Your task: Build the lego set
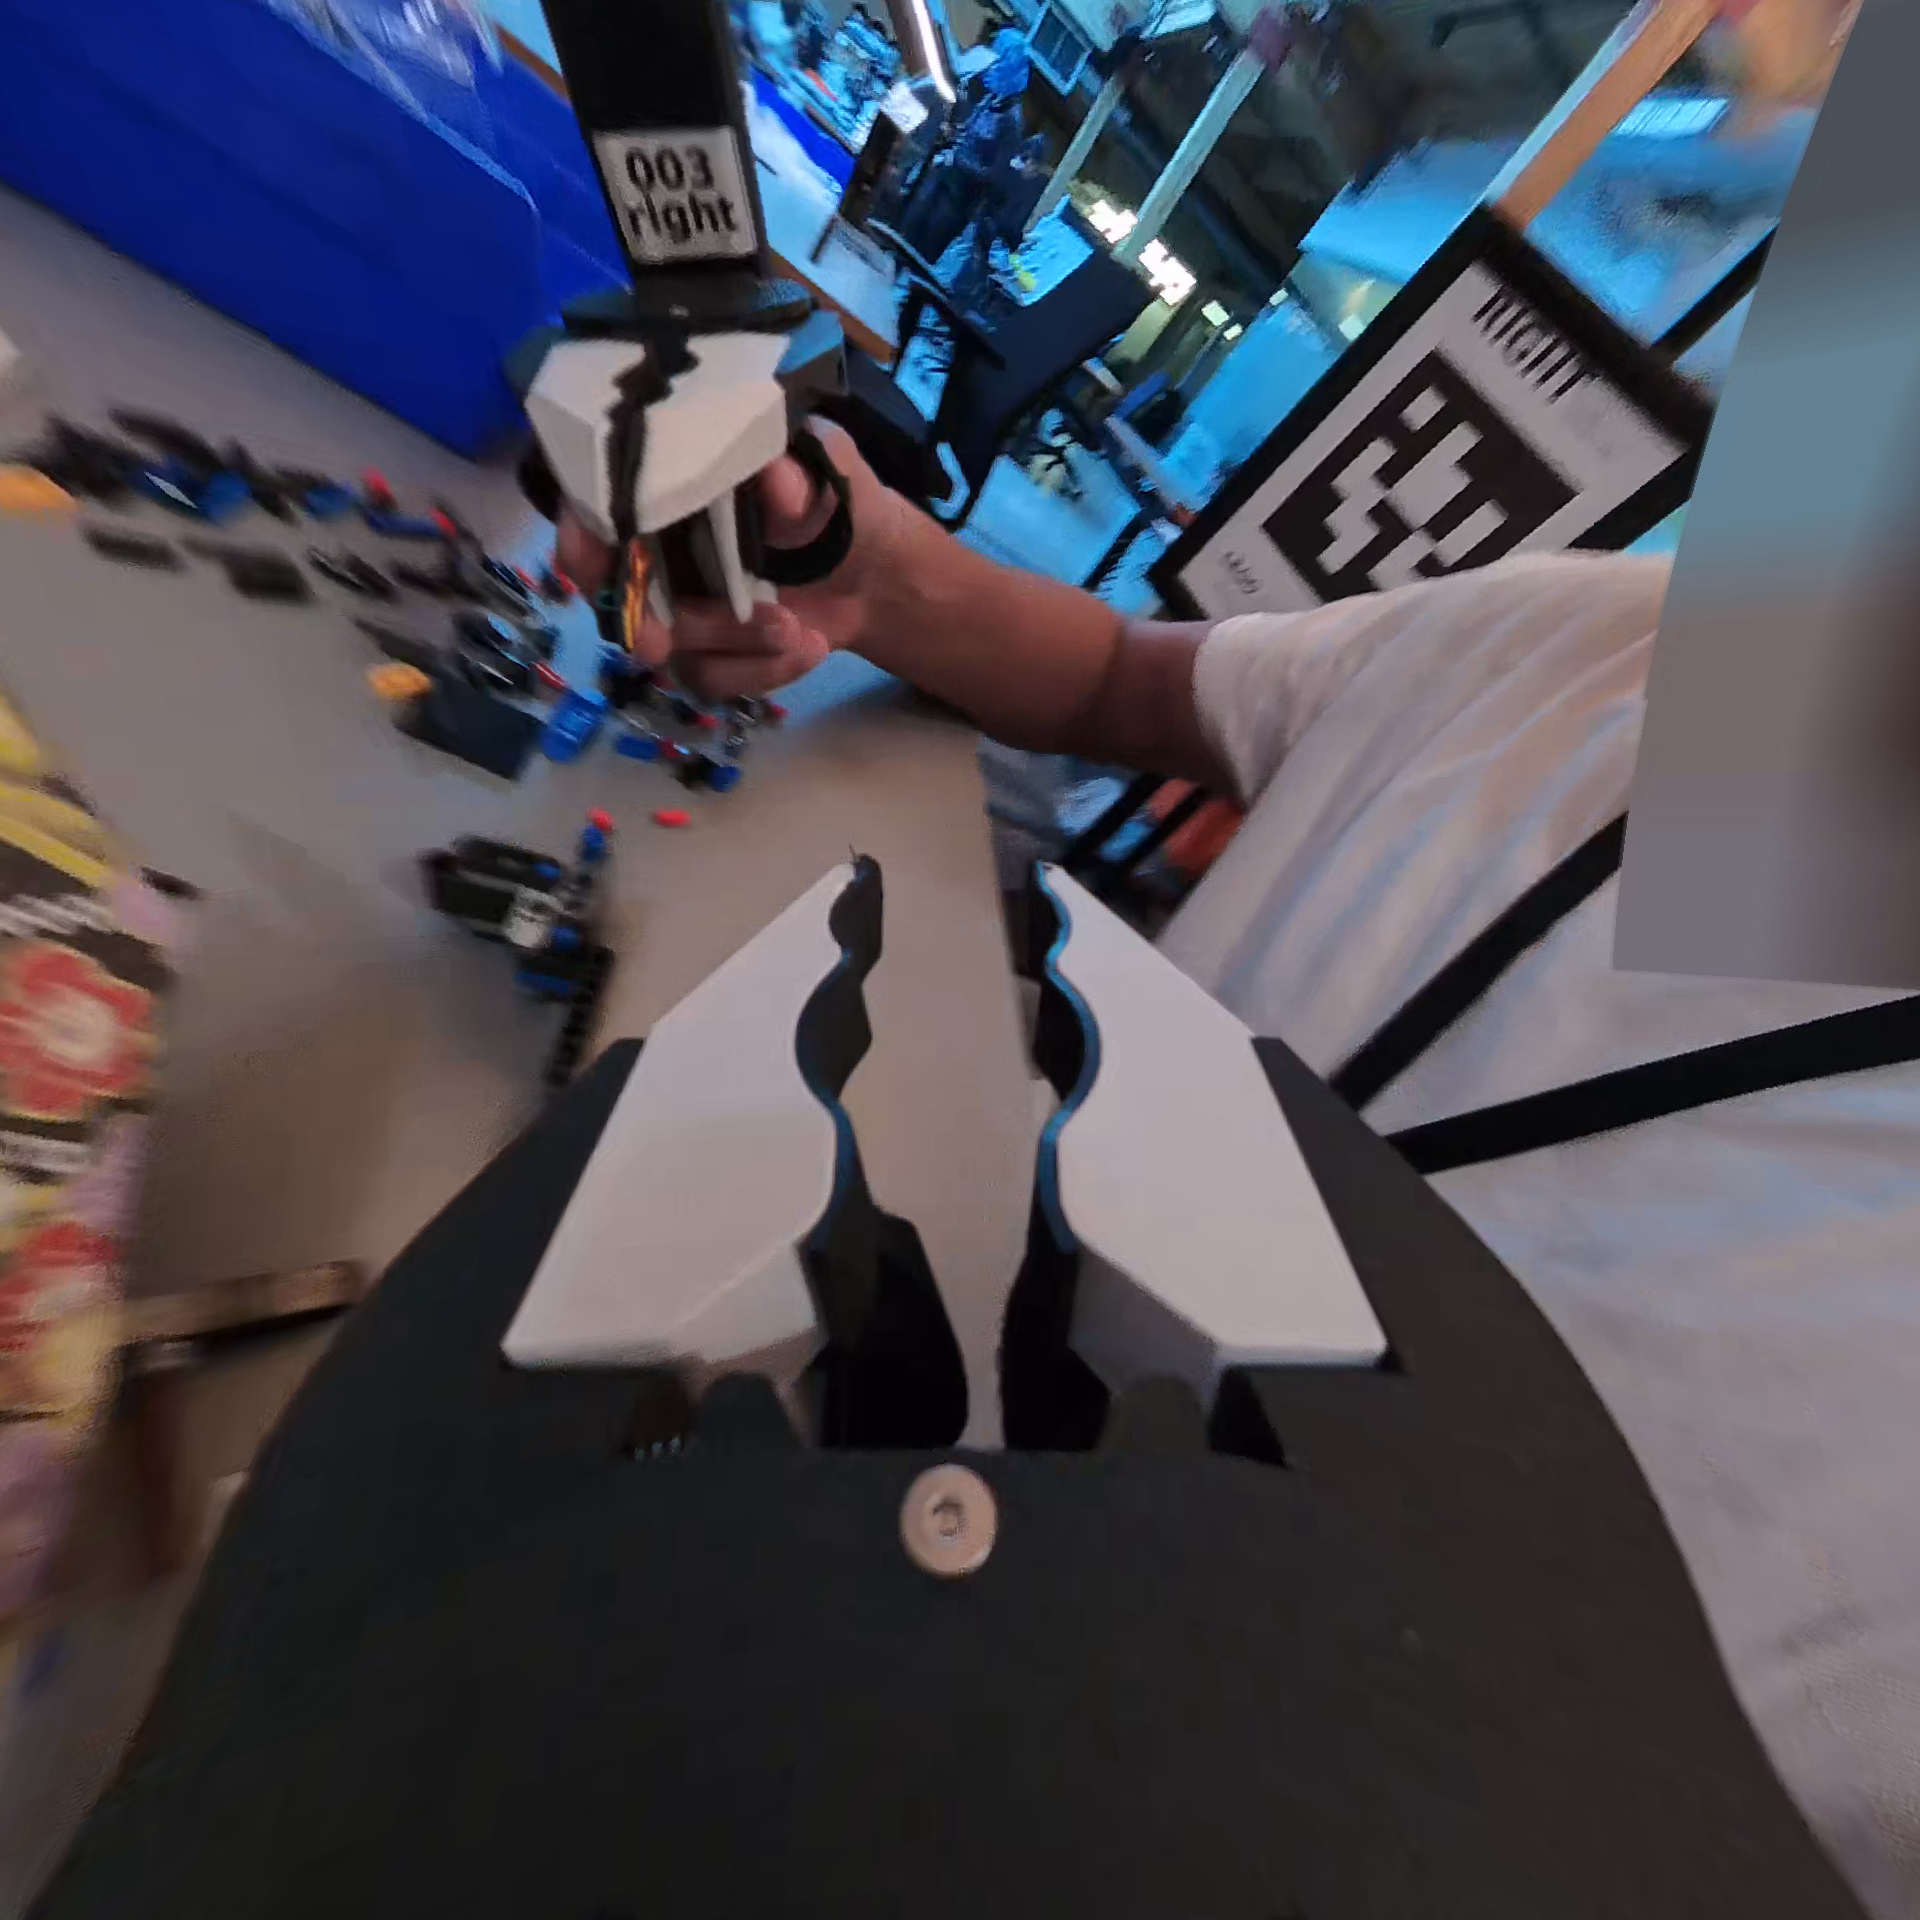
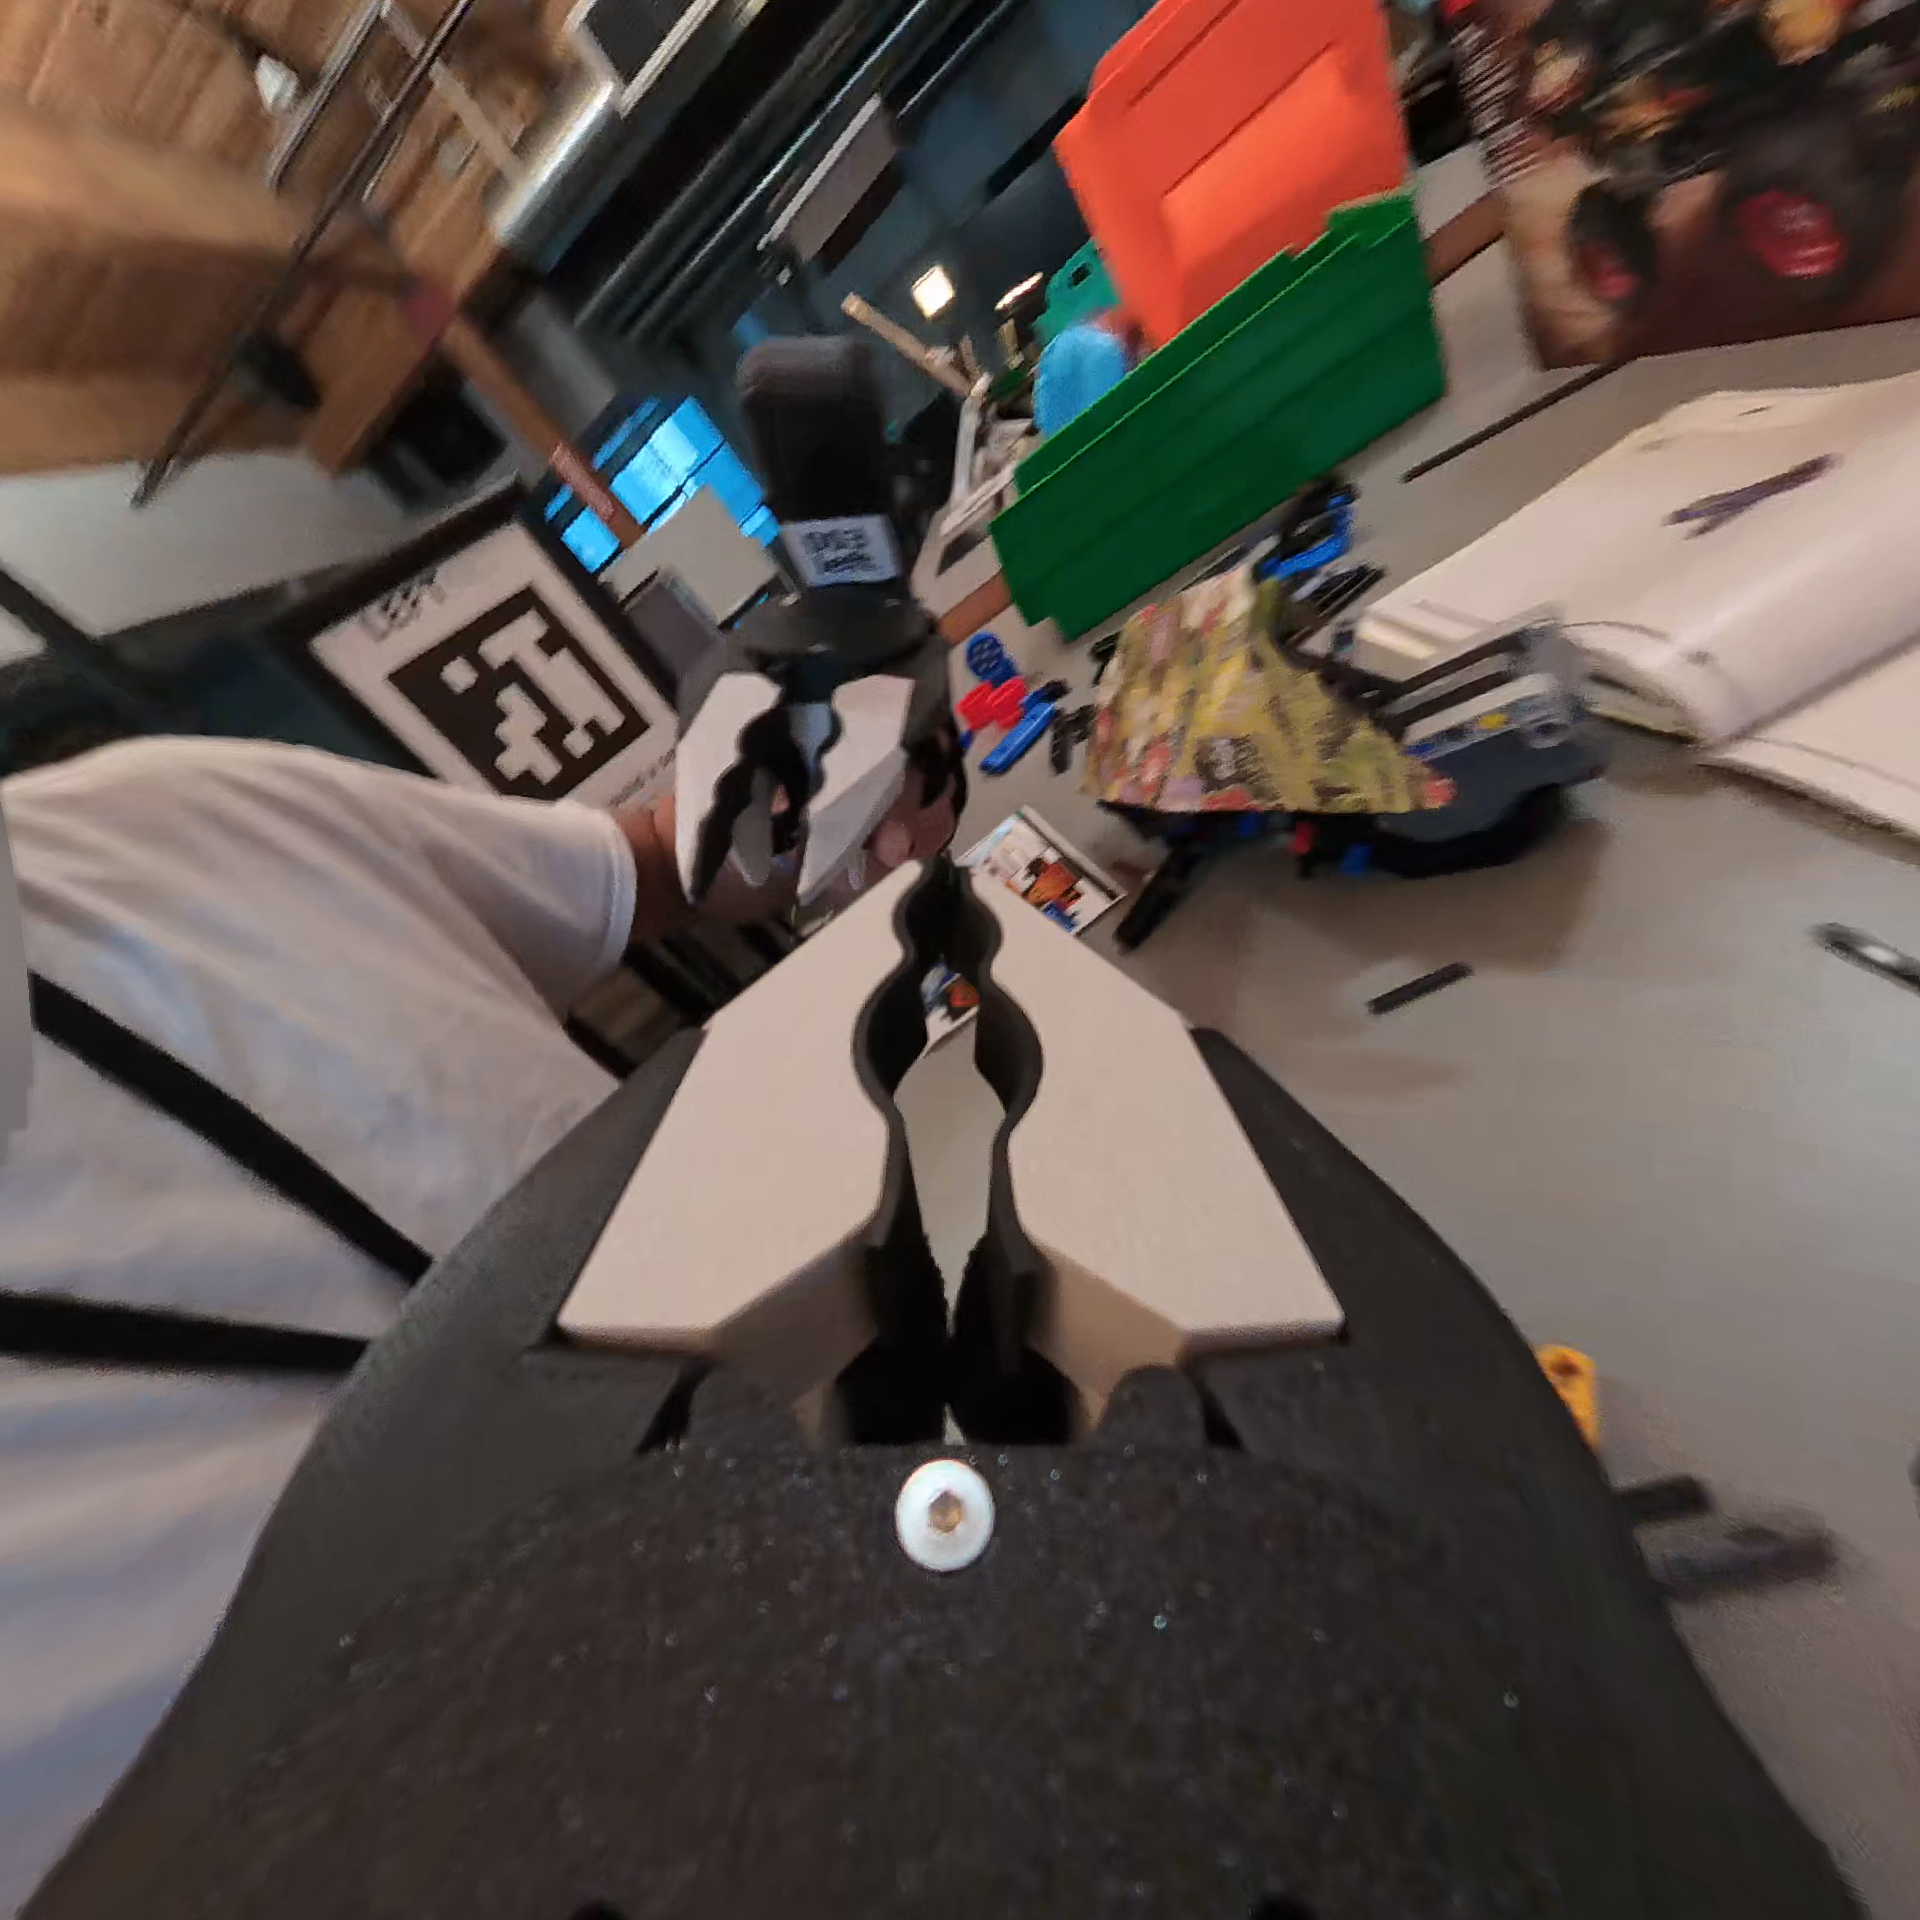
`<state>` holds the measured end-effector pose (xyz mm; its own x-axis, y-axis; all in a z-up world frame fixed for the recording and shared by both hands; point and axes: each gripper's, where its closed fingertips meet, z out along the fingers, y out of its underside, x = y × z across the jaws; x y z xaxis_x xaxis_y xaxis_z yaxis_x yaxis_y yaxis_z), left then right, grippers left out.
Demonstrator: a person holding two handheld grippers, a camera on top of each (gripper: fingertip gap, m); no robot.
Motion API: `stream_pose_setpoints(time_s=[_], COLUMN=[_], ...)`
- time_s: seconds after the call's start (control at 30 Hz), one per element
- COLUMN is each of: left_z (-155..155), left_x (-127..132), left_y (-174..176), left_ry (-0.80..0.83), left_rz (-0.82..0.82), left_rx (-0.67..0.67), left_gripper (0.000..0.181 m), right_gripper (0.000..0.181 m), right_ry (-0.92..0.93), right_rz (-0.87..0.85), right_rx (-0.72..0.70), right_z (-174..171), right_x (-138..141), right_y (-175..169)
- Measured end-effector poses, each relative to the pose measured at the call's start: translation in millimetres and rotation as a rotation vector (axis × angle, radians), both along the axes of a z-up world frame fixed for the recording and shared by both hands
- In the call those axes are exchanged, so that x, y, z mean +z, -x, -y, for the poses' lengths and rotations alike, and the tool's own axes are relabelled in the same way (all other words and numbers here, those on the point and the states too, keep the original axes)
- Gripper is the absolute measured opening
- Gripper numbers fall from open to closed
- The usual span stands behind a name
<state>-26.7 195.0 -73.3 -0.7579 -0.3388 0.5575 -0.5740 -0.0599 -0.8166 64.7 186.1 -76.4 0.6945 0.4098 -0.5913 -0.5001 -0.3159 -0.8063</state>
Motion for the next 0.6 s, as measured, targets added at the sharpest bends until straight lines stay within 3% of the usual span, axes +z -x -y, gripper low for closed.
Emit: stream_pose_setpoints(time_s=[0.23,0.37,0.43,0.6], left_z=[-81.1,-116.4,-133.8,-166.8], left_x=[22.3,38.5,39.6,30.7], left_y=[-60.7,-70.7,-71.3,-79.7], left_ry=[-0.359,-0.399,-0.391,-0.372], left_rz=[0.428,0.611,0.659,0.584], left_rx=[0.35,0.512,0.597,0.711], left_gripper=[0.016,0.016,0.015,0.013], right_gripper=[0.0,0.0,0.0,0.0], right_ry=[0.05,0.073,0.062,0.054], right_rz=[-0.004,0.044,0.103,0.147], right_rx=[-0.218,-0.308,-0.374,-0.479], right_z=[-1.6,-0.8,1.6,14.7], right_x=[11.1,-1.3,-6.8,-5.6], right_y=[-77.5,-94.2,-99.6,-114.4])
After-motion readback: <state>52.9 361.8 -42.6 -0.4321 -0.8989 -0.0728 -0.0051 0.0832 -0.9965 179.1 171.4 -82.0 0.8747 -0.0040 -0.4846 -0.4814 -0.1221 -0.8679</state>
